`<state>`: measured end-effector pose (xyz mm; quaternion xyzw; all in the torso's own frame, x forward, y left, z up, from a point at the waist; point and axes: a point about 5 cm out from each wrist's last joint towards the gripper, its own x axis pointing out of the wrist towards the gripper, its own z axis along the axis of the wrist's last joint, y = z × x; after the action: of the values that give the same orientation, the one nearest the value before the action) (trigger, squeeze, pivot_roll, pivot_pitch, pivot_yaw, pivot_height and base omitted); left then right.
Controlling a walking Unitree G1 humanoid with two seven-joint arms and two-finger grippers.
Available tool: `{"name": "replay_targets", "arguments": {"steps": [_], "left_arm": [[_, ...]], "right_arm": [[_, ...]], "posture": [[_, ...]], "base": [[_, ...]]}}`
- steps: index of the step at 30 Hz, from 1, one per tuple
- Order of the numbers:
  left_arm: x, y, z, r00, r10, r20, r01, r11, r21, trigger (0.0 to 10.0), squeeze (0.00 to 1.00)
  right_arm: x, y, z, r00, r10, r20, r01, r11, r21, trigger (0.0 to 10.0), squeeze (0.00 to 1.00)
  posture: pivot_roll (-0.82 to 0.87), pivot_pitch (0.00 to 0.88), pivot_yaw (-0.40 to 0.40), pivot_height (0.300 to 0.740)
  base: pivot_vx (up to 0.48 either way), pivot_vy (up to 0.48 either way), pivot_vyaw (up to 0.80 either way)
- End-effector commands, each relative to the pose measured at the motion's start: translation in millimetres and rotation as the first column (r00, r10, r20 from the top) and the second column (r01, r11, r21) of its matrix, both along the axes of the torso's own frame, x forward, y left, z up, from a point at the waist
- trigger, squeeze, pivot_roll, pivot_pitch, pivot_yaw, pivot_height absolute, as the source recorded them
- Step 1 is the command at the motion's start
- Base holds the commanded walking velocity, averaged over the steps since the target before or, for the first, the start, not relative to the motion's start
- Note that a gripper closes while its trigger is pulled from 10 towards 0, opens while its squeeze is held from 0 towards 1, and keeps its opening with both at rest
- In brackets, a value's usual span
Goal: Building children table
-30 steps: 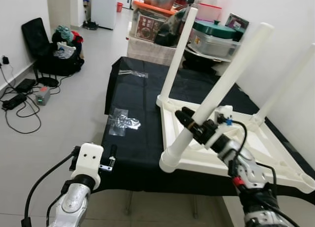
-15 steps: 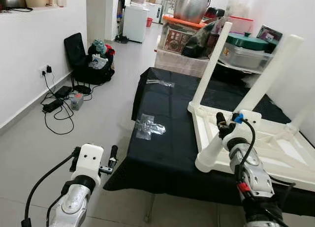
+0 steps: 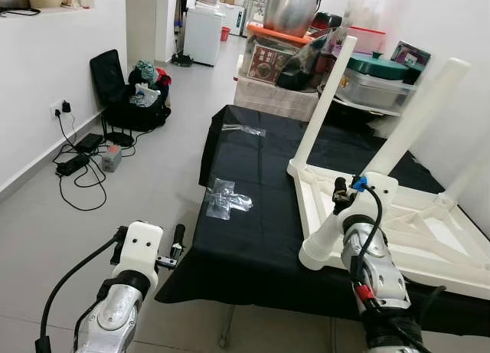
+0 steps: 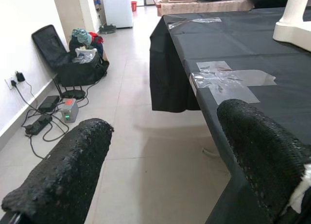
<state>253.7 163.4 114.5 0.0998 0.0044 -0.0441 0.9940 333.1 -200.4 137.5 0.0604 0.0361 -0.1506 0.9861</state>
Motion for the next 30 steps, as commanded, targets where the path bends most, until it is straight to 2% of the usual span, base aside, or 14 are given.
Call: {"name": "replay_targets", "arguments": {"steps": [1, 4, 8, 16, 24, 30], "left_arm": [[0.2, -4.4, -3.3, 1.0, -0.015, -0.017, 0.014, 1.0, -0.013, 10.0, 0.0], [0.2, -4.4, -3.3, 1.0, -0.015, -0.017, 0.014, 1.0, -0.013, 10.0, 0.0], [-0.5, -4.8, -3.8, 1.0, -0.015, -0.02, 0.015, 1.0, -0.013, 10.0, 0.0], [-0.3, -5.5, -4.4, 1.0, -0.016, -0.021, 0.015, 1.0, -0.013, 10.0, 0.0], [0.0, -5.7, -4.7, 1.0, -0.016, -0.021, 0.015, 1.0, -0.012, 10.0, 0.0], [0.4, -6.0, -5.3, 1.0, -0.019, -0.024, 0.019, 1.0, -0.009, 10.0, 0.0]], "right_arm": [[-23.7, -11.7, -60.9, 0.944, -0.084, -0.321, 0.033, 0.986, -0.161, 10.0, 0.0], [-23.7, -11.7, -60.9, 0.944, -0.084, -0.321, 0.033, 0.986, -0.161, 10.0, 0.0], [-19.8, -10.2, -50.3, 0.952, -0.062, -0.3, -0.005, 0.976, -0.218, 10.0, 0.0], [-19.0, -10.9, -50.1, 0.948, -0.08, -0.307, -0.002, 0.966, -0.259, 10.0, 0.0], [-19.1, -11.3, -51.4, 0.946, -0.083, -0.313, -0.001, 0.966, -0.258, 10.0, 0.0], [-13.0, -16.3, -39.7, 0.96, -0.075, -0.269, 0.011, 0.973, -0.231, 10.0, 0.0]], "posture": [[0.13, 0.0, -0.193, 0.74], [0.13, 0.0, -0.193, 0.74], [0.12, 0.0, -0.194, 0.74], [0.12, 0.0, -0.198, 0.74], [0.13, 0.0, -0.198, 0.74], [0.12, 0.0, -0.195, 0.74]], "base": [[0.0, 0.0, 0.0], [0.0, 0.0, 0.0], [0.0, 0.0, 0.0], [0.0, 0.0, 0.0], [0.0, 0.0, 0.0], [0.0, 0.0, 0.0]]}}
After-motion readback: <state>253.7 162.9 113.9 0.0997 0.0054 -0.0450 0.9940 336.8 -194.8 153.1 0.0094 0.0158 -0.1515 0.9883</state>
